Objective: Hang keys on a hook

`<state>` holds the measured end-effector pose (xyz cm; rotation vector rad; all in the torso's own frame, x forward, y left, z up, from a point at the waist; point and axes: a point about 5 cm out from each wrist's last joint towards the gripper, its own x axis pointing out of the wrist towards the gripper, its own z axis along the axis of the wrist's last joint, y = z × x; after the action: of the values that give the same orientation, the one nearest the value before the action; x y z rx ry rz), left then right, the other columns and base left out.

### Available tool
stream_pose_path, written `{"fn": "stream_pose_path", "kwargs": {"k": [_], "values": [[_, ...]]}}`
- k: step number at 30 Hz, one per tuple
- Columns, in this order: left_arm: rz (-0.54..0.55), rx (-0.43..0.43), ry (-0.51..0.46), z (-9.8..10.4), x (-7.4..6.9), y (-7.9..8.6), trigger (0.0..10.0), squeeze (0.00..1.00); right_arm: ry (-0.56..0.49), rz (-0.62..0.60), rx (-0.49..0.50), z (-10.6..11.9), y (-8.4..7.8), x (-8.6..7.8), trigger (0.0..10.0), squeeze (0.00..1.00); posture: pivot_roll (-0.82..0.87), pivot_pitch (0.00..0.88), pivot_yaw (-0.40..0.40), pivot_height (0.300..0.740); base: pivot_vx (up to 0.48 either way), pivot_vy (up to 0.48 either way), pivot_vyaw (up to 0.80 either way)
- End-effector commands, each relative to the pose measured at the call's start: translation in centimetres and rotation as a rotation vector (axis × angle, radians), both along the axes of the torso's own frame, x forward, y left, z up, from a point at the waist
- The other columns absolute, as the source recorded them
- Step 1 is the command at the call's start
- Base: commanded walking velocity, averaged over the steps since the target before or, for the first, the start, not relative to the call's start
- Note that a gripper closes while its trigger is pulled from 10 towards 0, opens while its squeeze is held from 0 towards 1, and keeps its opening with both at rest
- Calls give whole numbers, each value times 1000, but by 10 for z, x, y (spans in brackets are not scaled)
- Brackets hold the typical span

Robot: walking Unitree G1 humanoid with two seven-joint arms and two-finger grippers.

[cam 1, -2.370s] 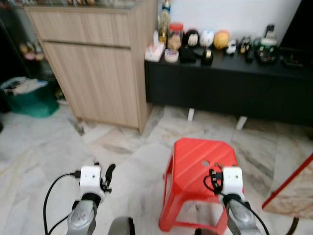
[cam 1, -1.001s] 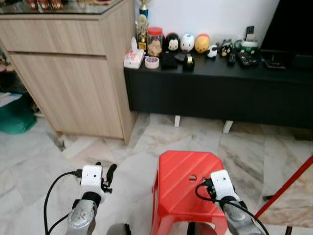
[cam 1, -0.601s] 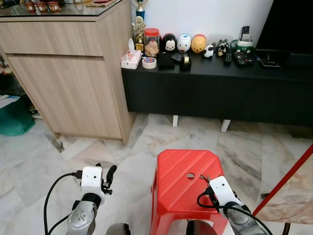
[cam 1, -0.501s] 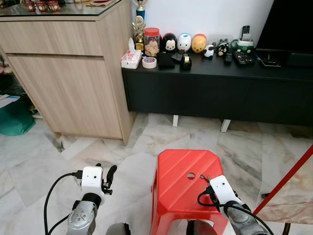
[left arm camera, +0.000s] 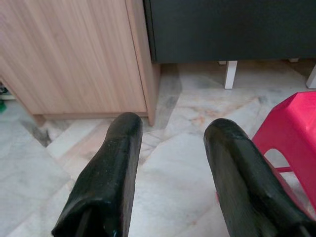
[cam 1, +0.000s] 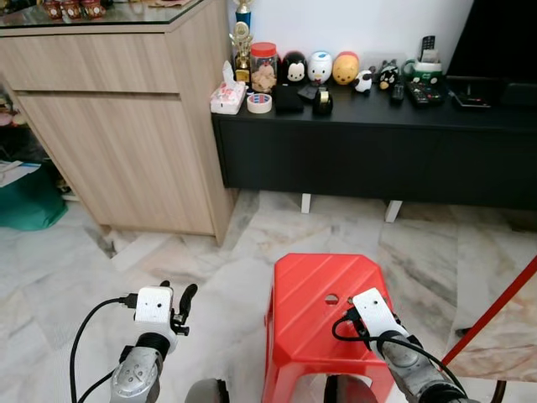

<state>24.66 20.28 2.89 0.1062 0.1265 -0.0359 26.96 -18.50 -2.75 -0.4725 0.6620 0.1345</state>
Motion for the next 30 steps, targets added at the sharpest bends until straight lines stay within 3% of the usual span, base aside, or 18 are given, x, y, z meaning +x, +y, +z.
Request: {"fn": "stream_pose_path", "kwargs": {"k": [1, 16, 17, 18, 19, 20, 23, 24, 25, 26, 30], "values": [[-7, 18, 8, 1, -2, 3, 10000, 0, 1, -17, 8, 1, 1, 3, 10000, 0, 72, 50, 26, 617, 0, 0, 0], [-8, 23, 11, 5, -3, 3, 10000, 0, -9, -115, 4, 7, -11, 8, 10000, 0, 81, 63, 32, 617, 0, 0, 0], [-8, 24, 11, 5, -3, 3, 10000, 0, -7, -119, 13, 6, -12, 8, 6941, 0, 84, 66, 31, 617, 0, 0, 0], [-7, 24, 11, 5, -3, 3, 10000, 0, -5, -119, 13, 6, -12, 7, 3137, 0, 85, 67, 31, 617, 0, 0, 0], [-6, 24, 10, 5, -3, 3, 10000, 0, -4, -120, 13, 6, -12, 7, 3137, 0, 85, 67, 31, 617, 0, 0, 0], [-6, 25, 11, 5, -3, 3, 10000, 0, -3, -120, 15, 6, -12, 7, 0, 0, 86, 68, 31, 617, 0, 0, 0], [-8, 27, 15, 5, -5, 4, 10000, 0, 7, -121, 20, 4, -11, 5, 0, 0, 87, 72, 33, 617, 0, 0, 0], [-8, 28, 16, 5, -5, 4, 10000, 0, 9, -122, 20, 4, -11, 5, 4000, 0, 87, 72, 33, 617, 0, 0, 0], [-9, 28, 17, 5, -5, 4, 10000, 0, 14, -120, 19, 4, -10, 5, 9294, 0, 88, 74, 34, 617, 0, 0, 0], [-10, 30, 18, 5, -6, 4, 10000, 0, 19, -119, 17, 3, -10, 4, 10000, 0, 89, 76, 35, 617, 0, 0, 0], [-11, 32, 21, 5, -7, 4, 10000, 0, 27, -124, 12, 2, -10, 3, 10000, 0, 90, 79, 36, 617, 0, 0, 0]]}}
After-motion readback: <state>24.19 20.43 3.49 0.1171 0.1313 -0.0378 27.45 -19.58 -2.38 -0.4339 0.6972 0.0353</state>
